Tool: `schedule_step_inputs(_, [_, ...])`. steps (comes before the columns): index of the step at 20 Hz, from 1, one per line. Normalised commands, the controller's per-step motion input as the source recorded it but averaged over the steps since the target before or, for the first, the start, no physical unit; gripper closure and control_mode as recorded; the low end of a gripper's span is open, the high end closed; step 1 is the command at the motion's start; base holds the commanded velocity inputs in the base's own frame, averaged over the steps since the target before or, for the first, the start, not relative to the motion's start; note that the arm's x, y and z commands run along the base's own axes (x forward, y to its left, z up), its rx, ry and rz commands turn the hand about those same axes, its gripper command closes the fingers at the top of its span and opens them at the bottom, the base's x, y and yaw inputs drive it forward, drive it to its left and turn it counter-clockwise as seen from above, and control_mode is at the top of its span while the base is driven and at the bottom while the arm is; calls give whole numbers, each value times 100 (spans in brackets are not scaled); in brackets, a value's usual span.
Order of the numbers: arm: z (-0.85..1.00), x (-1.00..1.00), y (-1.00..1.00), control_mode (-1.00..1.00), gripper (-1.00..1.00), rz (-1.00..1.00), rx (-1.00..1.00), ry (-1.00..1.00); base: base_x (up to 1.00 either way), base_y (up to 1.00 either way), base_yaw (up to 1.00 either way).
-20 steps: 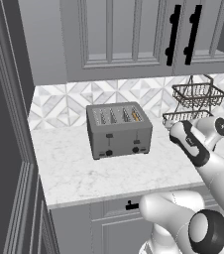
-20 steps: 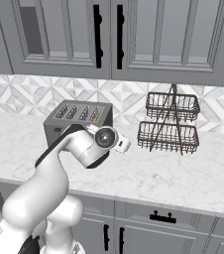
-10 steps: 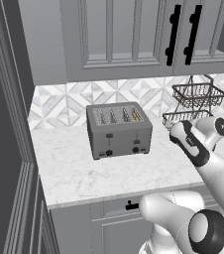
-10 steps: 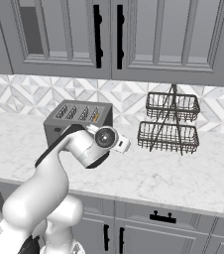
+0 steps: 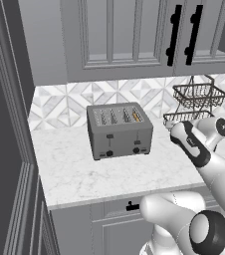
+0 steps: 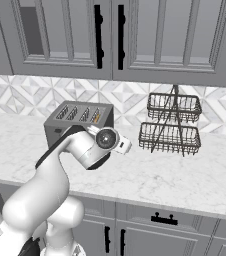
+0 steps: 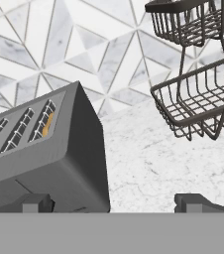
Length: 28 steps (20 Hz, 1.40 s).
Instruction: Start the toaster. Once the lever pops up, take the bread to the plate on the dining counter.
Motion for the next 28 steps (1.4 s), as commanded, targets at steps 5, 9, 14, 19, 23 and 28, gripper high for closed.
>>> schedule_step_inputs(5, [0,0,0,-100,-100,0,0,0,0,0,0])
schedule_step_inputs(9, [0,0,0,-100,-100,0,0,0,0,0,0])
schedule_step_inputs(14, [0,0,0,-100,-100,0,0,0,0,0,0])
schedule_step_inputs(19, [0,0,0,-100,-100,0,0,0,0,0,0])
schedule_step_inputs(23, [0,0,0,-100,-100,0,0,0,0,0,0])
schedule_step_inputs(28, [0,0,0,-100,-100,0,0,0,0,0,0])
